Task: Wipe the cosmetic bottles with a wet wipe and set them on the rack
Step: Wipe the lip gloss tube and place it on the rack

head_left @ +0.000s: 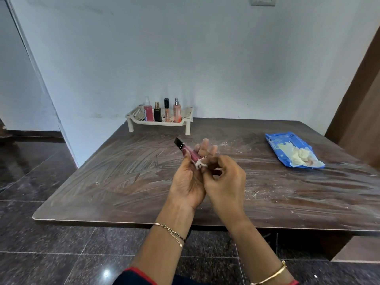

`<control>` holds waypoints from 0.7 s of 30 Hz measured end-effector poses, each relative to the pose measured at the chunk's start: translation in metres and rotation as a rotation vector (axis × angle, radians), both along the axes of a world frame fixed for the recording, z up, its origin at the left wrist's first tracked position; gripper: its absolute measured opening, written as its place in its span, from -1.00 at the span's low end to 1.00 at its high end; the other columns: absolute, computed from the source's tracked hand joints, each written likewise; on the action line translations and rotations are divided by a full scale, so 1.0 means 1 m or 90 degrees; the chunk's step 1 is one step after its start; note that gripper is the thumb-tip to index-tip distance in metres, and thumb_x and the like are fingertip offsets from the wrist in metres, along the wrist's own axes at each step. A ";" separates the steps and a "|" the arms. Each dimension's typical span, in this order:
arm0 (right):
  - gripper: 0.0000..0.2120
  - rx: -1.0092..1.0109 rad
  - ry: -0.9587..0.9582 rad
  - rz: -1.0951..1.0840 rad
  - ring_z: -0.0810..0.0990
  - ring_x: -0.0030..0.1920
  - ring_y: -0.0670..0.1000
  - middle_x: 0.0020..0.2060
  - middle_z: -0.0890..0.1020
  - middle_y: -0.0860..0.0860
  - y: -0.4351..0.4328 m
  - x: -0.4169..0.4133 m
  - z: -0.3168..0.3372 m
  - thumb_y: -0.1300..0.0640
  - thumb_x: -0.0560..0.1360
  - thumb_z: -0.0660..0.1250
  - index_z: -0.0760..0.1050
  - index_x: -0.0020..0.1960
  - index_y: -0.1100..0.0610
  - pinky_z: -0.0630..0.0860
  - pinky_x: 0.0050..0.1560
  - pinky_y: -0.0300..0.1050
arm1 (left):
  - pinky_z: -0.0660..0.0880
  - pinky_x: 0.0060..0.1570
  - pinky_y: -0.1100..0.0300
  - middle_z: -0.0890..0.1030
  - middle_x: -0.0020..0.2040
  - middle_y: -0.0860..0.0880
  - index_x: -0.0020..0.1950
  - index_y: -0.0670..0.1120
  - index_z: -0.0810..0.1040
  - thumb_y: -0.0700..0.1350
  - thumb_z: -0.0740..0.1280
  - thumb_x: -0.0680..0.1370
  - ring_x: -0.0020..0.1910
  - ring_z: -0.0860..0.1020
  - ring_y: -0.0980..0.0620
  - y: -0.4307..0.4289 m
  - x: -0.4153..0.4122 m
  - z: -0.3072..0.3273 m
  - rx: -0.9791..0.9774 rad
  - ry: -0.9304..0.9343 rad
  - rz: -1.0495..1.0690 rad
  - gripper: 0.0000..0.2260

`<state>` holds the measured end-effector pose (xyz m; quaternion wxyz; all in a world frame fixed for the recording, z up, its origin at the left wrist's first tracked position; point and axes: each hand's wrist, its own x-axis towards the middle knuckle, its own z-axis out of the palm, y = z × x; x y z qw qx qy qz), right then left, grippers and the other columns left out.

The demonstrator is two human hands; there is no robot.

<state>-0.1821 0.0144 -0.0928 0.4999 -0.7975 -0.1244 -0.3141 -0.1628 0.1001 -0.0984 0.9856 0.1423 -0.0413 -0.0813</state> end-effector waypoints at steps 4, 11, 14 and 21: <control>-0.84 0.075 0.032 0.023 0.61 -0.24 -0.16 -0.27 0.63 -0.13 0.005 0.001 0.007 0.23 0.38 0.49 0.57 -0.17 0.01 0.58 -0.16 -0.22 | 0.36 0.35 -0.11 0.66 0.11 -0.09 0.06 -0.11 0.46 0.01 0.11 0.64 0.29 0.49 -0.08 0.005 0.001 0.002 -0.002 -0.008 0.009 -0.77; -0.84 0.550 0.302 0.146 0.62 -0.27 -0.02 -0.28 0.66 0.10 0.016 0.001 0.011 0.34 0.36 0.50 0.59 -0.09 0.31 0.59 -0.19 -0.25 | 0.36 0.33 -0.06 0.62 0.20 -0.10 -0.05 -0.09 0.49 -0.03 0.20 0.57 0.30 0.50 -0.07 0.000 0.002 0.005 0.086 -0.017 0.114 -0.84; -0.89 0.626 0.381 0.225 0.57 -0.36 -0.06 -0.36 0.63 0.07 0.011 0.000 0.014 0.38 0.37 0.47 0.60 -0.12 0.30 0.56 -0.30 -0.30 | 0.44 0.23 0.05 0.62 0.20 -0.12 -0.10 -0.09 0.51 -0.06 0.19 0.59 0.27 0.52 -0.07 -0.001 0.001 0.008 0.157 -0.027 0.170 -0.84; -0.97 0.801 0.493 0.322 0.58 -0.43 -0.08 -0.40 0.63 0.08 0.002 0.006 0.020 0.36 0.38 0.42 0.60 -0.22 0.28 0.58 -0.36 -0.32 | 0.39 0.31 0.05 0.64 0.14 -0.16 -0.08 -0.07 0.49 -0.10 0.20 0.59 0.25 0.55 -0.05 -0.003 -0.001 0.012 0.251 -0.063 0.210 -0.89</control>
